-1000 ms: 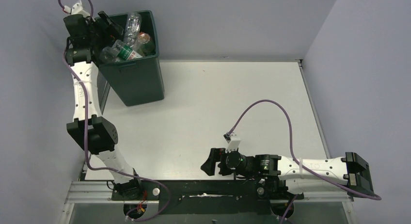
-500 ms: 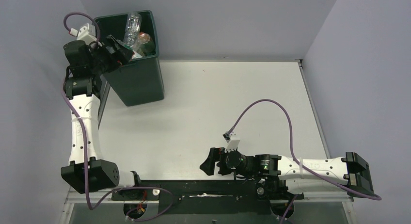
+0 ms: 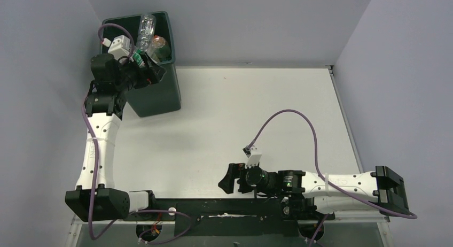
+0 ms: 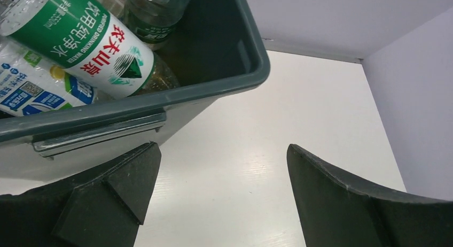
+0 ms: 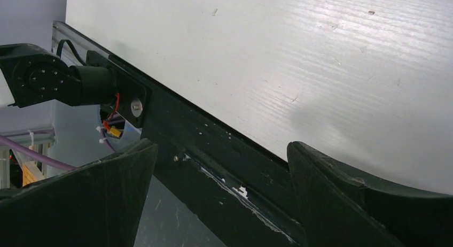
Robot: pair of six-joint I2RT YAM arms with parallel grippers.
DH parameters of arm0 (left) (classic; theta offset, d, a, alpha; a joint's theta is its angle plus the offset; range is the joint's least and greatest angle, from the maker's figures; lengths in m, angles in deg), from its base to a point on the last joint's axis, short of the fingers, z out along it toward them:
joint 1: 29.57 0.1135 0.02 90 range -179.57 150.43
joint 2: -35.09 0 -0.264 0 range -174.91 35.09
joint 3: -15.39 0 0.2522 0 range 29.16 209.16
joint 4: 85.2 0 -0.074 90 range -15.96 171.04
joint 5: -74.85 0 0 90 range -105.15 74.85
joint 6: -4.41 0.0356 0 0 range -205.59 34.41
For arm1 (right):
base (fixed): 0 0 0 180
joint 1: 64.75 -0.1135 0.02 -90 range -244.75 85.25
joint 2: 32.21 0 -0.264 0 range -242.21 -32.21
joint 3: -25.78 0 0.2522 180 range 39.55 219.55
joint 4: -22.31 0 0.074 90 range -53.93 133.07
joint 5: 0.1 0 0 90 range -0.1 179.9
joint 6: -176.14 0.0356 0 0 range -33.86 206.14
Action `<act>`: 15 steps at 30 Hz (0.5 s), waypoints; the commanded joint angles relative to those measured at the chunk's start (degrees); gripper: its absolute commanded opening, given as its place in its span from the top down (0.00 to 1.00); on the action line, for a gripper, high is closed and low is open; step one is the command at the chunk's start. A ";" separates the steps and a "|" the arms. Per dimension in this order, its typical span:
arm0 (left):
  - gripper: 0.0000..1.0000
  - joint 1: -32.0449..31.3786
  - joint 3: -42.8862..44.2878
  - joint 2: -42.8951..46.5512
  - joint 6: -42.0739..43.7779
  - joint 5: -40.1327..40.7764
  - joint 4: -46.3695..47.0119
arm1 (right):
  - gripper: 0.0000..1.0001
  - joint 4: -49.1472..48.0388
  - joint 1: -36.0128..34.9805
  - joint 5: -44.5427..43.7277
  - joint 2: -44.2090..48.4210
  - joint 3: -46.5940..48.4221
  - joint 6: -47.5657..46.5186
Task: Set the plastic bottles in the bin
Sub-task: Reset both arms
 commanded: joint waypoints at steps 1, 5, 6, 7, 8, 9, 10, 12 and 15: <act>0.08 -1.06 1.06 3.80 0.94 -3.29 4.64 | 0.02 -4.43 -0.21 -0.76 -0.74 2.04 -0.90; 0.05 -3.22 1.54 5.18 0.80 -6.28 5.00 | 0.02 -4.00 -0.20 -0.83 -1.51 2.93 -1.32; 0.05 -3.91 1.58 5.51 0.56 -6.39 4.90 | 0.02 -4.12 -0.14 -0.82 -1.60 2.96 -1.44; 0.05 -4.76 1.59 5.86 0.22 -7.06 4.79 | 0.02 -4.16 -0.07 -0.88 -1.69 2.96 -1.47; 0.04 -5.69 1.42 6.41 0.01 -7.78 4.76 | 0.03 -4.13 0.00 -0.91 -1.78 3.08 -1.59; 0.04 -6.92 1.04 6.93 -0.36 -7.88 4.81 | 0.02 -3.98 0.16 -1.02 -1.89 3.24 -1.73; 0.05 -8.22 0.24 7.55 -0.88 -7.89 4.96 | 0.02 -3.76 0.44 -1.02 -1.88 3.47 -2.02; 0.04 -10.96 -1.46 8.69 -1.59 -7.64 5.47 | 0.02 -2.74 1.25 -1.07 -1.92 4.52 -3.05; 0.04 -15.28 -5.23 10.45 -2.12 -6.85 6.40 | 0.02 0.14 3.94 -0.46 -1.93 7.44 -6.40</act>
